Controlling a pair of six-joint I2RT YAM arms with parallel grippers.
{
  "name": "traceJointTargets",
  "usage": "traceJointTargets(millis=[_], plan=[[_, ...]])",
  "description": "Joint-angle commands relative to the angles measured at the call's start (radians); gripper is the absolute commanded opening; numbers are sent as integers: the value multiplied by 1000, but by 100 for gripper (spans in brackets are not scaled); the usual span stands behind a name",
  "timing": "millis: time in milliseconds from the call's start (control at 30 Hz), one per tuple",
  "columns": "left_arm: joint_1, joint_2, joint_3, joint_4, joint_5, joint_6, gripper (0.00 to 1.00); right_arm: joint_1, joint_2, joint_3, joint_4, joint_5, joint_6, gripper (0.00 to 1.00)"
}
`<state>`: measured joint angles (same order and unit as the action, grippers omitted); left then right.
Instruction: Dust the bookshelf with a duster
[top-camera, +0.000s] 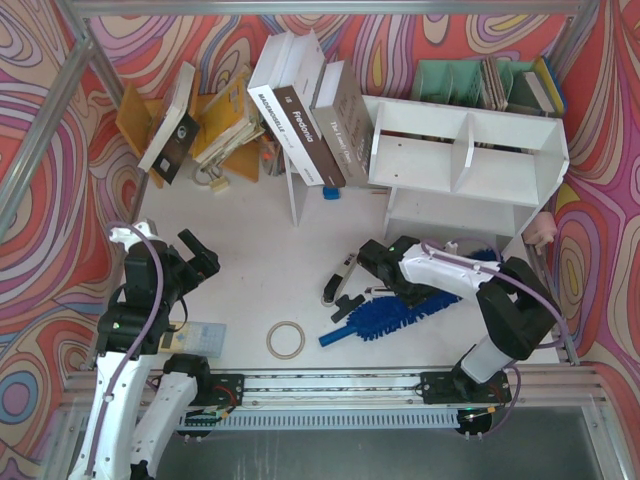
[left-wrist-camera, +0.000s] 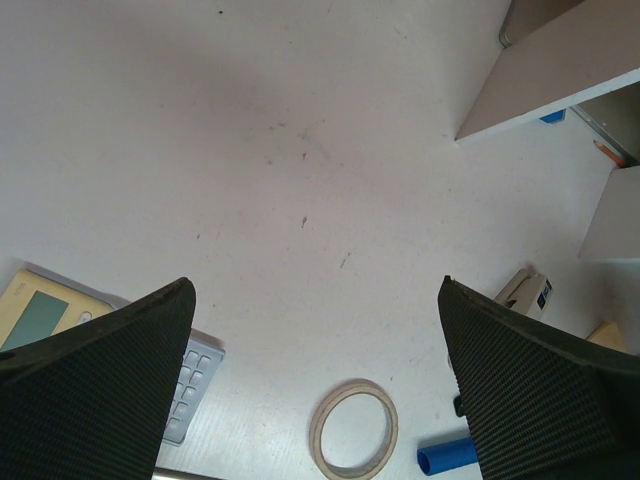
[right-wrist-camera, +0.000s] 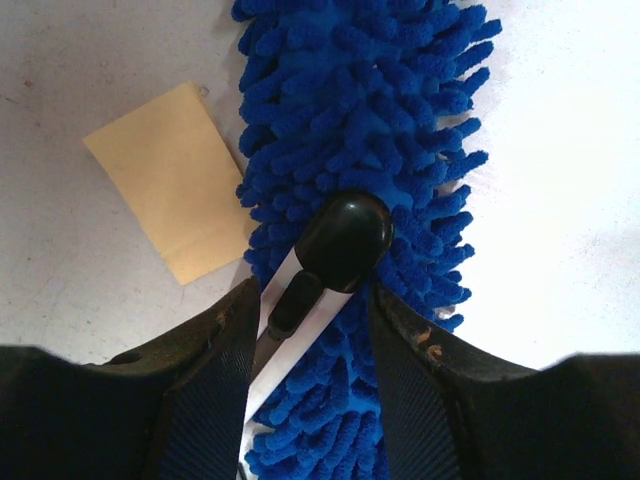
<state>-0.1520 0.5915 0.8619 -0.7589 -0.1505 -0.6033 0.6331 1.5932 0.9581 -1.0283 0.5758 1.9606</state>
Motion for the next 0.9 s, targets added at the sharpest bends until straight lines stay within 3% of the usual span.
traceJointTargets(millis=[0, 267, 533, 867], plan=[[-1, 2, -17, -3, -4, -7, 98, -19, 28, 1, -10, 48, 0, 49], [-3, -2, -17, -5, -7, -5, 98, -30, 49, -8, 10, 60, -6, 48], [-2, -4, -17, -5, -7, -6, 98, -29, 9, -12, 16, 80, -8, 29], [-1, -4, -17, -5, -8, -6, 98, -30, -44, 24, -11, 103, -15, 27]])
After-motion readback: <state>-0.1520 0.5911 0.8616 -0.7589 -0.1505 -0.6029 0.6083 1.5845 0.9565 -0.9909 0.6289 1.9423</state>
